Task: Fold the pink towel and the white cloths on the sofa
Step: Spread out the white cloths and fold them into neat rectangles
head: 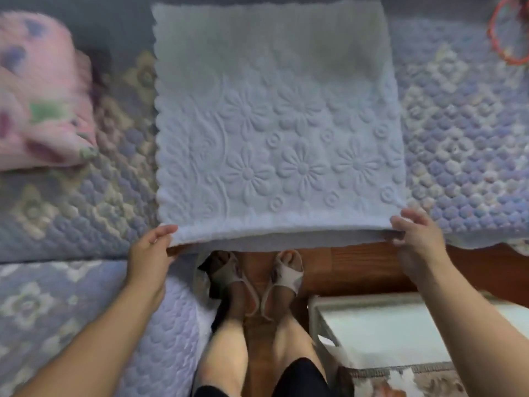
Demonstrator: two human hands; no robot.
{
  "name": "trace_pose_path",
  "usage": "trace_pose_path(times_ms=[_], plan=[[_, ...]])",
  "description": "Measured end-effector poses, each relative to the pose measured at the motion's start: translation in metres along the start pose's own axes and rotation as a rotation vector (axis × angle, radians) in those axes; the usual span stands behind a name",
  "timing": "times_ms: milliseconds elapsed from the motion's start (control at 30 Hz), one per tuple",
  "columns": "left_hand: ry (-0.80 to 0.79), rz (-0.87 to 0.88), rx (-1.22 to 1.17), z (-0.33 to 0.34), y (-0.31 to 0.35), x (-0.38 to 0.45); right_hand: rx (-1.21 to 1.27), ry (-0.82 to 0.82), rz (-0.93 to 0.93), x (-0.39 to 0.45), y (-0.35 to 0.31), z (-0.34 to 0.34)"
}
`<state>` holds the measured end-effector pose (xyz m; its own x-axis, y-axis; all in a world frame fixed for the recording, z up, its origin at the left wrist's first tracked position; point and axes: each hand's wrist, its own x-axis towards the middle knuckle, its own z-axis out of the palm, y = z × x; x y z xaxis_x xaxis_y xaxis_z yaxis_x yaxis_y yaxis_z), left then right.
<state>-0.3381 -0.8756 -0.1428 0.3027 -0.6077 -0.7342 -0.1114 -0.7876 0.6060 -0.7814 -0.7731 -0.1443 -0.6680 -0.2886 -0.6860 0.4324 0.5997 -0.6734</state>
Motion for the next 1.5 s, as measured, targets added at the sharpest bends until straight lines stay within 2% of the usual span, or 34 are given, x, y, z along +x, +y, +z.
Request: trace_pose_path(times_ms=[100, 167, 200, 267, 300, 333, 367, 400, 433, 500, 600, 667, 700, 733, 767, 800, 833, 867, 900, 967, 1033, 1233, 1300, 1333, 1367, 1433, 1500], plan=[[0.015, 0.039, 0.014, -0.003, -0.001, -0.018, 0.225, 0.053, 0.051, -0.010, 0.004, -0.004], [0.013, 0.034, 0.066, -0.003, 0.001, -0.031, 0.405, 0.052, 0.159, -0.029, 0.001, 0.007], [0.032, 0.038, 0.131, -0.003, 0.003, -0.036, 0.484, 0.024, 0.237, -0.041, -0.001, 0.014], [0.162, 0.118, 0.411, 0.004, 0.005, -0.043, 0.526, -0.008, 0.348, -0.056, 0.001, 0.029], [0.241, 0.226, 0.568, 0.013, 0.008, -0.049, 0.530, -0.024, 0.366, -0.060, 0.003, 0.036], [0.258, 0.418, 0.700, 0.027, 0.011, -0.057, 0.543, -0.057, 0.377, -0.064, 0.005, 0.042], [0.177, 0.663, 0.806, 0.047, 0.014, -0.066, 0.546, -0.067, 0.375, -0.065, 0.009, 0.046], [0.030, 0.916, 0.897, 0.070, 0.017, -0.072, 0.529, -0.065, 0.376, -0.063, 0.013, 0.049], [-0.124, 1.128, 0.965, 0.095, 0.020, -0.075, 0.503, -0.053, 0.374, -0.059, 0.015, 0.050], [-0.318, 1.342, 1.108, 0.138, 0.023, -0.062, 0.426, -0.033, 0.365, -0.051, 0.020, 0.050], [-0.394, 1.367, 1.351, 0.165, 0.012, -0.023, 0.145, 0.075, 0.346, -0.039, 0.020, 0.048], [-0.407, 1.351, 1.417, 0.164, -0.001, -0.007, -0.041, 0.335, 0.270, -0.033, 0.011, 0.041], [-0.399, 1.345, 1.430, 0.163, -0.005, -0.005, -0.161, 0.504, 0.167, -0.032, 0.006, 0.040], [-0.387, 1.339, 1.440, 0.165, -0.007, -0.006, -0.302, 0.626, -0.010, -0.038, -0.001, 0.043], [-0.370, 1.332, 1.452, 0.167, -0.008, -0.008, -0.441, 0.655, -0.265, -0.048, -0.008, 0.054], [-0.349, 1.327, 1.463, 0.170, -0.008, -0.010, -0.546, 0.566, -0.571, -0.060, -0.015, 0.070], [-0.332, 1.325, 1.469, 0.172, -0.009, -0.010, -0.646, 0.379, -0.840, -0.066, -0.015, 0.089], [-0.328, 1.322, 1.468, 0.172, -0.008, -0.011, -0.768, 0.175, -1.022, -0.068, -0.013, 0.108], [-0.332, 1.323, 1.458, 0.172, -0.008, -0.011, -0.925, 0.023, -1.124, -0.058, -0.007, 0.117], [-0.327, 1.340, 1.428, 0.167, -0.008, -0.011, -1.237, -0.044, -1.131, -0.022, -0.002, 0.116], [-0.317, 1.353, 1.416, 0.153, -0.012, -0.008, -1.380, -0.025, -0.975, 0.016, -0.006, 0.093], [-0.292, 1.341, 1.489, 0.094, -0.022, -0.003, -1.466, -0.127, -1.019, 0.035, -0.021, 0.058], [-0.266, 1.330, 1.500, 0.083, -0.020, -0.008, -1.429, -0.114, -0.960, 0.020, -0.025, 0.063], [-0.248, 1.345, 1.485, 0.081, -0.018, -0.011, -1.365, -0.136, -1.011, 0.007, -0.024, 0.068], [-0.233, 1.364, 1.457, 0.082, -0.016, -0.012, -1.283, -0.195, -1.133, -0.010, -0.019, 0.074], [-0.248, 1.407, 1.390, 0.090, -0.007, -0.012, -1.188, -0.436, -1.342, -0.039, 0.000, 0.086], [-0.331, 1.434, 1.339, 0.097, 0.001, -0.009, -1.272, -0.685, -1.347, -0.052, 0.015, 0.093]])
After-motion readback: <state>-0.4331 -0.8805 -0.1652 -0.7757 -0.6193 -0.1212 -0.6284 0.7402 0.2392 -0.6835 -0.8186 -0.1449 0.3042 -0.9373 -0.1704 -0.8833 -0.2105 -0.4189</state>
